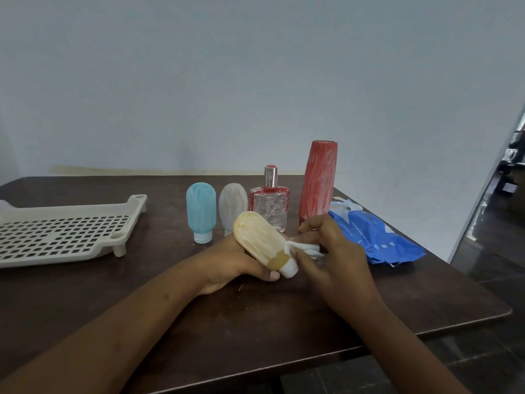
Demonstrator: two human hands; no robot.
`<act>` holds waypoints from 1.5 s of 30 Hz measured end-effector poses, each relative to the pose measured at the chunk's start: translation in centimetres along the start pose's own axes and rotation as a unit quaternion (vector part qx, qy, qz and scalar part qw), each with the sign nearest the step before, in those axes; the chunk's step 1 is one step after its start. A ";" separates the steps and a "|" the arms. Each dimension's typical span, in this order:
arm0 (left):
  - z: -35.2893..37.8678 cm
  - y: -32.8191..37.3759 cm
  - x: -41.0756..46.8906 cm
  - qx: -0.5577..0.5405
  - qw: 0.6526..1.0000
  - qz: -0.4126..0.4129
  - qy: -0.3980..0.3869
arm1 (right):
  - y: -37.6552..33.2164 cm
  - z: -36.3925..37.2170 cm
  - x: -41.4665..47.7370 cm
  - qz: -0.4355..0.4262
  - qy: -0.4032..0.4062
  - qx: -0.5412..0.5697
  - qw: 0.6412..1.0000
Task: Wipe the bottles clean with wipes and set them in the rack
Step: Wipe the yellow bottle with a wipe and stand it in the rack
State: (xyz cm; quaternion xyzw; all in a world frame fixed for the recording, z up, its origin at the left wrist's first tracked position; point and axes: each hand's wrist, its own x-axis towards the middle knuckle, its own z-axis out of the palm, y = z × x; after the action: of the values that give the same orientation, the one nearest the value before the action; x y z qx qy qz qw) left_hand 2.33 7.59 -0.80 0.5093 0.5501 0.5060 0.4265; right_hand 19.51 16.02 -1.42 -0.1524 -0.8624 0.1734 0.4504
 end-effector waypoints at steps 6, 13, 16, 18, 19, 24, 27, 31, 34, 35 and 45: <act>-0.1 0.0 -0.1 0.037 0.999 -0.010 0.003 | -0.1 0.1 -0.2 0.016 -0.007 0.004 1.000; 0.0 0.4 -0.2 0.031 0.999 -0.011 0.003 | -0.3 0.1 -0.1 0.035 0.005 0.023 0.999; 0.1 0.5 -0.3 0.040 0.999 -0.011 -0.004 | 0.0 0.0 -0.1 0.044 0.013 0.035 0.998; 0.1 0.4 -0.2 0.040 0.999 -0.011 -0.004 | 0.2 0.2 0.1 0.045 0.014 0.039 0.998; 0.0 0.4 -0.2 0.039 0.999 -0.011 -0.004 | 0.2 0.4 0.1 0.037 0.010 0.031 0.999; 0.0 0.5 -0.3 0.046 0.999 -0.007 -0.016 | 0.6 0.2 -0.1 0.021 0.013 0.034 0.999; 0.1 0.6 -0.3 0.036 0.999 -0.006 -0.016 | 0.6 0.5 0.3 0.022 0.018 0.024 0.999; 0.1 0.7 -0.4 0.041 0.999 -0.010 -0.017 | 0.7 0.4 0.0 0.000 0.011 0.022 1.000; 0.1 0.6 -0.4 0.043 0.999 -0.015 -0.016 | 0.9 0.3 0.1 0.027 0.010 0.031 0.999; 0.1 0.6 -0.3 0.040 0.999 -0.018 -0.015 | 0.9 0.4 0.2 0.032 0.013 0.031 0.999; 0.0 0.6 -0.1 0.038 0.999 -0.016 -0.033 | 0.9 0.4 0.4 0.041 0.007 0.047 0.998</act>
State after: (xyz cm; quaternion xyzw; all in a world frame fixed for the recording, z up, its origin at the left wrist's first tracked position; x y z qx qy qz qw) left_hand 2.47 7.45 -0.23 0.5324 0.5626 0.4610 0.4330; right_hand 19.06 16.96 -1.78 -0.1676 -0.8435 0.2306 0.4552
